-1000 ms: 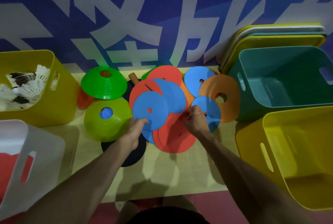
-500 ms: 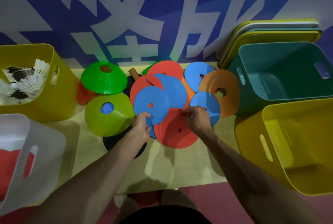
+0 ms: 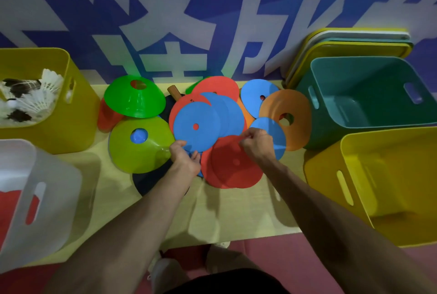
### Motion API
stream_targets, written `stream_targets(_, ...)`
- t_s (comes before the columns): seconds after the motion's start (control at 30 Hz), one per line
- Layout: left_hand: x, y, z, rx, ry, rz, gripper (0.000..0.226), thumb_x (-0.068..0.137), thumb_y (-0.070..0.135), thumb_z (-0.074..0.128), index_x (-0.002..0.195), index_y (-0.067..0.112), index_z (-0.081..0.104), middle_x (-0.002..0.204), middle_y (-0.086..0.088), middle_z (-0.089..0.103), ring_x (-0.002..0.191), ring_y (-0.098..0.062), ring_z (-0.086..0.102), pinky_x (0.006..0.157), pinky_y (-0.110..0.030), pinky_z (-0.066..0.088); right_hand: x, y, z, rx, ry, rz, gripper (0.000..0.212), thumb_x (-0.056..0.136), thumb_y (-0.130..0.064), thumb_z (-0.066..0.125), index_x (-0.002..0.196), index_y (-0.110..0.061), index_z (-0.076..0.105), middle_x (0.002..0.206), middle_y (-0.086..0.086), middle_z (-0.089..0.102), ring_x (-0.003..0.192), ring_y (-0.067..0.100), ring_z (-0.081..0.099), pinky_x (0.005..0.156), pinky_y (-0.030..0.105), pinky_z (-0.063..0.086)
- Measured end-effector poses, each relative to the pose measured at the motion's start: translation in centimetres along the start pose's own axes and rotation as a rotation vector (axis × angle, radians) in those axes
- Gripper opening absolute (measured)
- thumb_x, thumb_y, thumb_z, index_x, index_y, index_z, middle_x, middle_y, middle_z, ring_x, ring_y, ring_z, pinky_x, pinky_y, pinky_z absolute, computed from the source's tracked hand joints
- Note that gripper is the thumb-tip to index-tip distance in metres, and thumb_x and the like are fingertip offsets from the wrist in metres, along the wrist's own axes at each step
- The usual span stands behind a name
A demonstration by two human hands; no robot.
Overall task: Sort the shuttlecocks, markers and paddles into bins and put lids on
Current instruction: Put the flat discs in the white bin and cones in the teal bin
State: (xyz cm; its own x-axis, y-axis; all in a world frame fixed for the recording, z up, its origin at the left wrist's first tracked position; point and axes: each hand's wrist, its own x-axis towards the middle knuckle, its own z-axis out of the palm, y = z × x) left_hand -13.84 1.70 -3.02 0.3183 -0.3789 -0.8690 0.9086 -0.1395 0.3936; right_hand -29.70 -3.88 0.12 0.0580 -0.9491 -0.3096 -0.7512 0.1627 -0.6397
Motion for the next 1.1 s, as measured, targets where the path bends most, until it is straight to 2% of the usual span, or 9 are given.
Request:
stream_targets(0.1,-0.3,-0.5,0.1,0.072,0.005,-0.032,0.004,0.084,0.018,0.046,0.086,0.015,0.048,0.083,-0.004,0.045,0.062,-0.017,0.037,0.059,-0.024,0.033,0.3,-0.3,0.1,0.008,-0.004,0.023,0.026,0.077,-0.002,0.054,0.091,-0.014,0.073,0.092,0.009,0.072,0.087,0.026,0.065,0.073,0.028,0.050)
stream_targets(0.2,-0.1,-0.5,-0.2,0.031,-0.004,-0.062,0.005,0.084,0.015,0.046,0.081,0.012,0.047,0.093,-0.007,0.048,0.074,-0.021,0.049,0.063,-0.026,0.038,0.7,0.0,0.4,0.005,-0.009,0.019,0.027,0.078,-0.003,0.052,0.092,-0.014,0.072,0.093,0.011,0.071,0.087,0.027,0.065,0.073,0.028,0.051)
stream_targets(0.37,0.9,0.0,-0.5,-0.175,-0.047,-0.109,0.041,0.081,0.013,0.050,0.122,0.006,0.052,0.123,-0.012,0.056,0.110,-0.025,0.059,0.095,-0.035,0.049,1.0,0.5,0.5,-0.023,-0.012,-0.003,0.022,0.080,-0.006,0.053,0.093,-0.011,0.071,0.090,0.010,0.071,0.076,0.021,0.059,0.066,0.022,0.042)
stream_targets(0.57,1.4,0.4,-0.4,-0.173,-0.041,-0.112,0.029,0.085,0.016,0.053,0.112,0.005,0.049,0.104,-0.007,0.058,0.100,-0.019,0.058,0.101,-0.034,0.043,1.4,0.8,0.5,-0.023,-0.025,-0.003,0.020,0.079,-0.008,0.055,0.090,-0.012,0.071,0.083,0.007,0.067,0.075,0.020,0.060,0.065,0.024,0.045)
stream_targets(0.67,1.1,0.3,0.1,-0.016,0.007,-0.027,0.010,0.093,0.013,0.049,0.087,0.006,0.051,0.089,-0.004,0.049,0.079,-0.011,0.051,0.096,-0.026,0.042,1.2,0.6,0.5,-0.009,-0.024,-0.017,0.018,0.079,-0.009,0.055,0.086,-0.015,0.070,0.080,0.004,0.066,0.078,0.023,0.064,0.065,0.027,0.049)
stream_targets(0.77,1.2,0.7,0.2,0.107,0.043,0.069,0.018,0.093,0.006,0.051,0.075,0.010,0.050,0.087,-0.003,0.053,0.071,-0.008,0.050,0.061,-0.015,0.050,0.8,-0.3,0.3,-0.010,-0.032,-0.028,0.020,0.078,-0.009,0.054,0.086,-0.018,0.070,0.081,0.003,0.066,0.075,0.021,0.062,0.061,0.025,0.046)
stream_targets(0.83,1.0,1.4,-0.1,0.152,0.034,0.129,0.018,0.092,0.001,0.052,0.075,0.009,0.052,0.082,-0.005,0.057,0.069,-0.010,0.053,0.050,-0.015,0.052,0.5,-1.4,0.2,-0.022,-0.043,-0.043,0.022,0.078,-0.009,0.054,0.087,-0.019,0.071,0.082,0.004,0.068,0.077,0.021,0.063,0.061,0.026,0.048)
stream_targets(0.97,-1.5,3.7,0.0,0.281,-0.005,0.340,0.015,0.091,-0.006,0.051,0.081,0.006,0.052,0.088,-0.012,0.060,0.074,-0.018,0.060,0.081,-0.033,0.056,-0.4,-4.0,0.1,-0.015,-0.040,-0.119,0.026,0.074,-0.005,0.054,0.084,-0.019,0.072,0.083,0.007,0.072,0.076,0.023,0.067,0.068,0.027,0.054)
stream_targets(1.1,-4.3,7.7,-0.2,0.352,-0.023,0.548,0.021,0.089,-0.005,0.055,0.109,0.002,0.051,0.100,-0.014,0.059,0.085,-0.023,0.062,0.079,-0.035,0.055,-1.5,-7.3,0.3,-0.013,0.000,-0.203,0.020,0.074,-0.008,0.058,0.082,-0.022,0.071,0.079,0.004,0.071,0.076,0.021,0.064,0.063,0.026,0.049)
